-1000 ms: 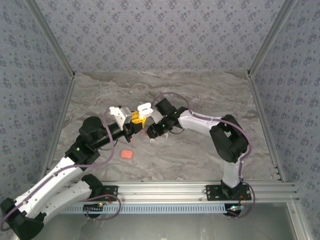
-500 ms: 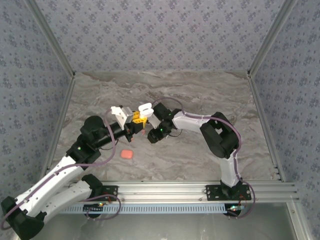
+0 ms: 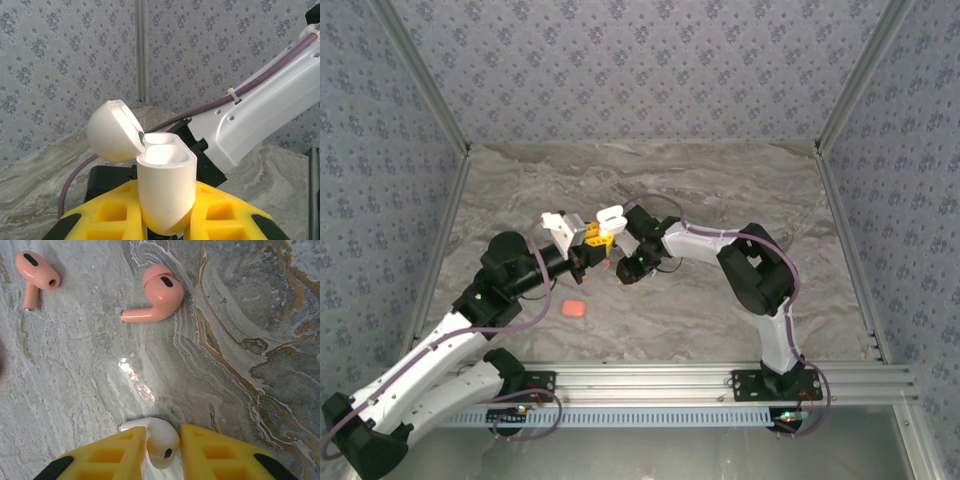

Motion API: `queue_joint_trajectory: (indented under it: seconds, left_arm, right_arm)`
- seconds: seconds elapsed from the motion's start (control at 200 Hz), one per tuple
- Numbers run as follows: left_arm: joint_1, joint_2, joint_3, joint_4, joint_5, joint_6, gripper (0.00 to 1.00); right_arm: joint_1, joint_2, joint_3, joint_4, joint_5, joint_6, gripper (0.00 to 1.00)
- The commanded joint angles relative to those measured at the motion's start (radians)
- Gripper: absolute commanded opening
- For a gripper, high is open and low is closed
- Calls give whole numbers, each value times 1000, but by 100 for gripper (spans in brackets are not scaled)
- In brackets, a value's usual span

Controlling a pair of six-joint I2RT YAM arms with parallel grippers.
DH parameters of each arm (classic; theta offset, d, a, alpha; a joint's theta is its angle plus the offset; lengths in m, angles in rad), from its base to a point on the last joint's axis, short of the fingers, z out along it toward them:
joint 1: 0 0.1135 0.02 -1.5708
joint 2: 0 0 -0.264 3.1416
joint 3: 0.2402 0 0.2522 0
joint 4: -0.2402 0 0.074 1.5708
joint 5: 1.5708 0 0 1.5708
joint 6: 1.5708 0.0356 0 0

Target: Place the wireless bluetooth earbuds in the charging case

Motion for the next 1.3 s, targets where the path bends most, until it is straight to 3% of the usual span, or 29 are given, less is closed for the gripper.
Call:
queue_joint_trajectory:
  seconds: [0.0, 0.23, 0.775, 1.044, 1.294]
  left_arm:
    - [-4, 2, 10, 10, -14, 18, 4]
    - [-3, 12, 7, 23, -12, 14, 4]
    - [-3, 158, 37, 67, 33, -12, 4]
    - [-3, 219, 57, 74, 107, -18, 4]
    - [-3, 243, 52, 102, 142, -33, 4]
  right_arm:
    - [7, -56, -47, 21, -24, 1, 23]
    - [-38, -280, -134, 48, 42, 6, 21]
    - [-79, -840, -238, 44, 427, -147, 21]
    - [-32, -972, -257, 155, 371, -231, 21]
    - [38, -964, -247, 224, 314, -275, 22]
